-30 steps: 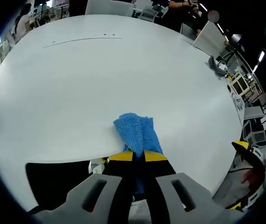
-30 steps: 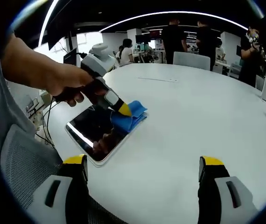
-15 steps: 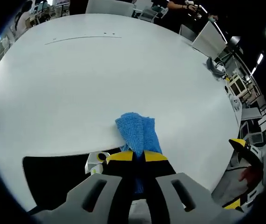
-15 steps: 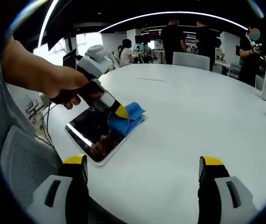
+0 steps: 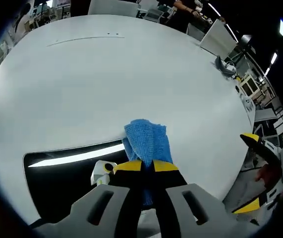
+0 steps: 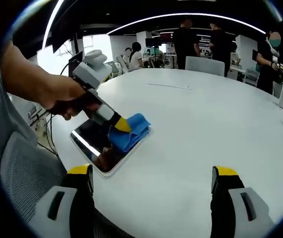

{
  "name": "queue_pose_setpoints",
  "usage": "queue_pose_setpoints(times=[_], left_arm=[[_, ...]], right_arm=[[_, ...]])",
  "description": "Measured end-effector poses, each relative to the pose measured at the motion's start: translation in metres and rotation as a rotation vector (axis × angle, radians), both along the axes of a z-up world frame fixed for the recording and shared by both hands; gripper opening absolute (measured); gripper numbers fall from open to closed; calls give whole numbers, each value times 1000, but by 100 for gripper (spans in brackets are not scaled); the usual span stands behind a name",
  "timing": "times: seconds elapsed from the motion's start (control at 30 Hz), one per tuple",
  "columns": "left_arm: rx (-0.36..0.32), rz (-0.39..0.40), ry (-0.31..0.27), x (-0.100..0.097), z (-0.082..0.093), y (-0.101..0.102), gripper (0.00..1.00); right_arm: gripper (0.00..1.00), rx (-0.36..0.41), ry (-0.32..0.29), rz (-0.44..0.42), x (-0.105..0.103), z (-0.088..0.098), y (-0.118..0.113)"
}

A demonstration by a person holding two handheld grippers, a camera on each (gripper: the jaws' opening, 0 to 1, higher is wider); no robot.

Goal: Wipe the mirror surface with the cleaning cloth until all visible marks leave the cleaned area.

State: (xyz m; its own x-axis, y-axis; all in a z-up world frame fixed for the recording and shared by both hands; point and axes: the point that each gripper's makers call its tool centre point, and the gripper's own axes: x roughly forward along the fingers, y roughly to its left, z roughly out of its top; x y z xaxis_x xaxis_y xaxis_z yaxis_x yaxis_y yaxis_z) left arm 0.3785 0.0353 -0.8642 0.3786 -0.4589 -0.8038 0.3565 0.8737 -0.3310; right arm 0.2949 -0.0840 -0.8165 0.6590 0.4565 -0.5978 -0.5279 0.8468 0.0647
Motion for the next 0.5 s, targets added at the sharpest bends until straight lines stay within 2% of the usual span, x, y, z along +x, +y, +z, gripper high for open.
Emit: queue_pose_setpoints(times=[0.5], left_arm=[[12, -44, -20, -18, 0, -2, 3]], right_arm=[[98, 3, -5, 10, 0, 1, 1]])
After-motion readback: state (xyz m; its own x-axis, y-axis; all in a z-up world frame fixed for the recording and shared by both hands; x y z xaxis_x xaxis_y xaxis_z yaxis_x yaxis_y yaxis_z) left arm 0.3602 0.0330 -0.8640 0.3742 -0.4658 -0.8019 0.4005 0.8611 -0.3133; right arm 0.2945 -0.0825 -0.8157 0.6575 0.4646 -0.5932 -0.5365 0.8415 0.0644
